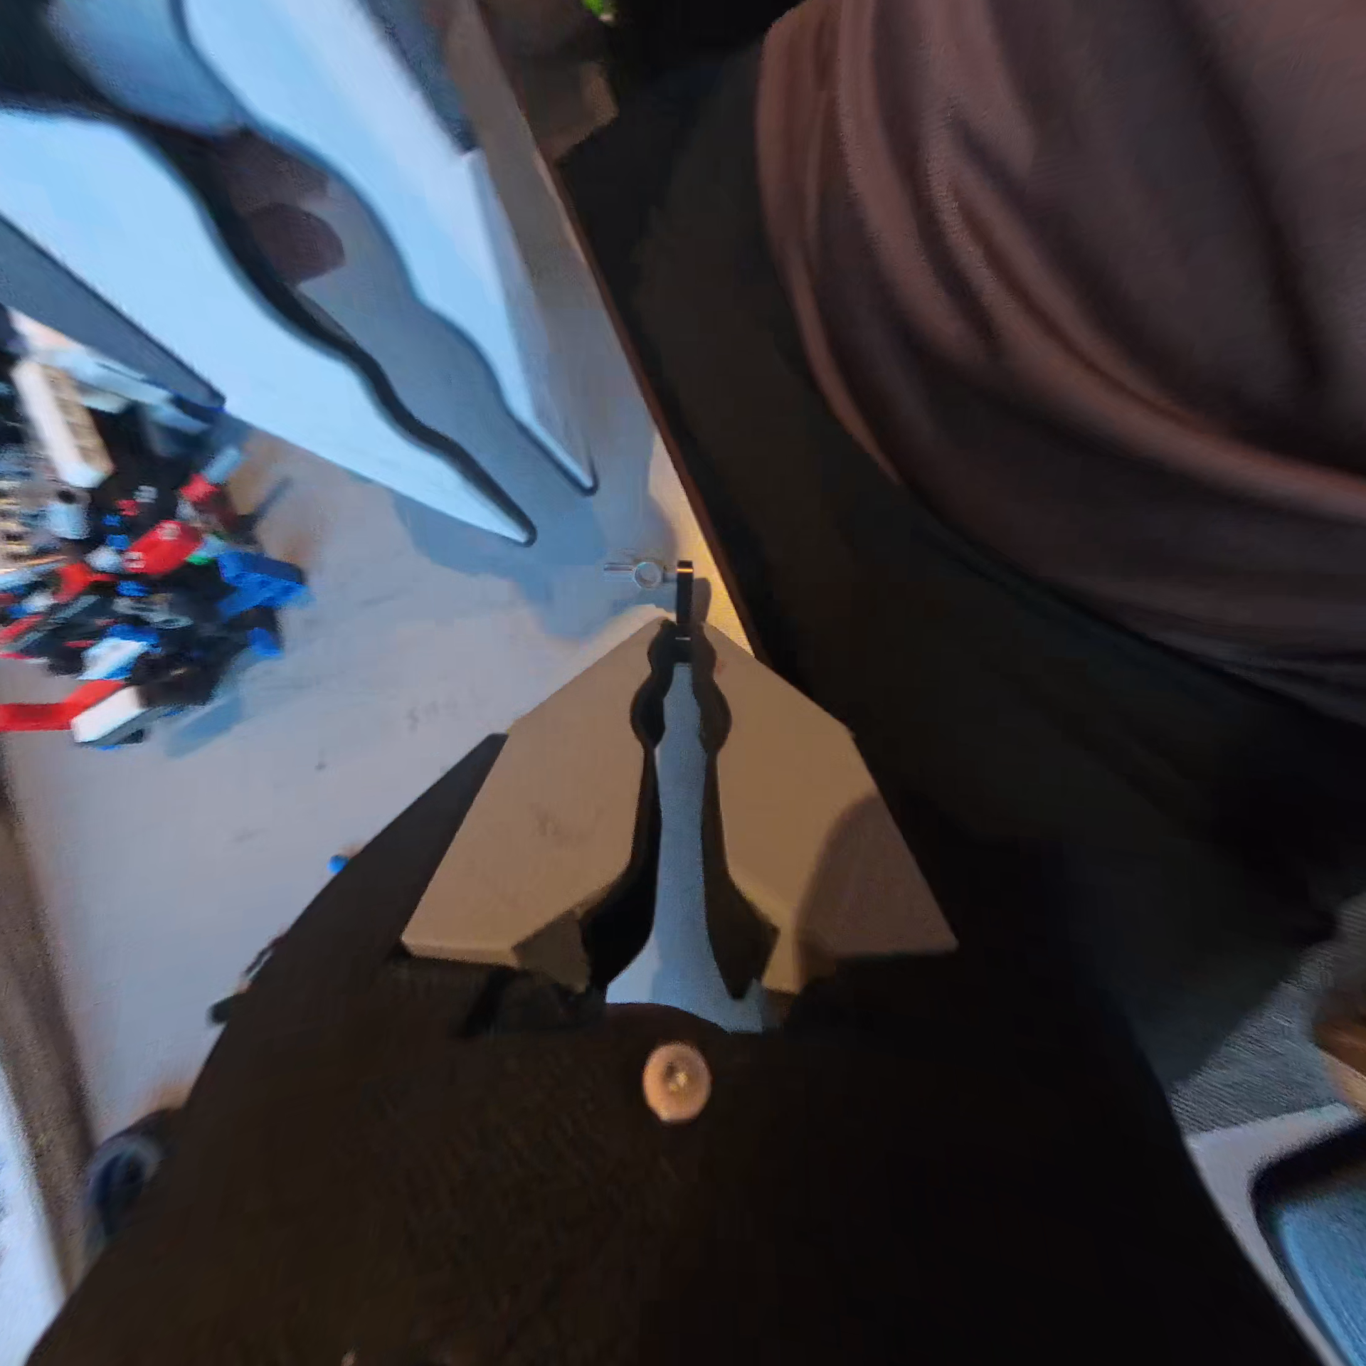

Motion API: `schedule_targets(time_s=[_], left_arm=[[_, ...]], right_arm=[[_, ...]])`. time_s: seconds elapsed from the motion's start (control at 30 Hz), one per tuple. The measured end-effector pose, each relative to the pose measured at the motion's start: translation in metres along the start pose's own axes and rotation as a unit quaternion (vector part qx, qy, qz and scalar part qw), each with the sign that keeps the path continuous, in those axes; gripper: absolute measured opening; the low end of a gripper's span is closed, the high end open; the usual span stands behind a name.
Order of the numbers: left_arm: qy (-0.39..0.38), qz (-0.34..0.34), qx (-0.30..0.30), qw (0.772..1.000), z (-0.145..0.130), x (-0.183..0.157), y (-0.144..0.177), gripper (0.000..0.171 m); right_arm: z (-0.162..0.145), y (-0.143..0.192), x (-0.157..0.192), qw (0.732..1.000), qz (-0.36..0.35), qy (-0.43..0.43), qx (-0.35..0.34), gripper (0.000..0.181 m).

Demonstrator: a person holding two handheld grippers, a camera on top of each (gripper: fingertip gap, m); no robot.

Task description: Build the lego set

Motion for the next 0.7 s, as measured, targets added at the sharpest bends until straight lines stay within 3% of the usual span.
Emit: schedule_targets(time_s=[0.1,0.17,0.23,0.37,0.43,0.47,0.57,0.7], left_arm=[[0.028,-0.05,0.008,0.998,-0.002,0.014,0.001,0.0],[0.039,-0.087,0.016,0.995,-0.001,0.02,0.0,0.001],[0.059,-0.106,0.024,0.992,0.0,0.026,0.0,0.001],[0.072,-0.078,0.007,0.994,-0.003,0.032,-0.001,0.005],[0.097,-0.041,0.003,0.994,-0.008,0.035,-0.001,0.033],[0.107,-0.035,-0.002,0.994,-0.011,0.033,-0.001,0.036],[0.123,-0.028,-0.054,0.991,-0.012,0.023,0.004,0.021],[0.145,0.013,-0.098,0.985,-0.015,0.024,0.009,0.019]], right_arm=[[0.003,-0.01,0.012,0.998,-0.002,0.054,-0.018,0.021],[0.004,-0.016,0.01,0.998,-0.016,0.054,-0.028,0.01],[0.0,-0.018,0.006,0.998,-0.03,0.045,-0.028,0.011],[-0.004,-0.017,0.007,0.998,-0.046,0.038,-0.029,0.013],[-0.004,-0.017,0.011,0.998,-0.042,0.041,-0.028,0.012],[-0.004,-0.018,0.012,0.998,-0.043,0.044,-0.024,0.012],[-0.004,-0.018,0.012,0.997,-0.048,0.049,-0.021,0.012],[-0.004,-0.011,0.004,0.997,-0.054,0.046,-0.035,0.012]])
Point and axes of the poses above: each gripper's, where its closed fingertips meet, y back along the fingers, z out of its top, x = y × z across the jaws, the point moved 7 cm from there along y, back along the fingers, and after that the axes turned 5 degrees about -z, right-handed, at the moved point
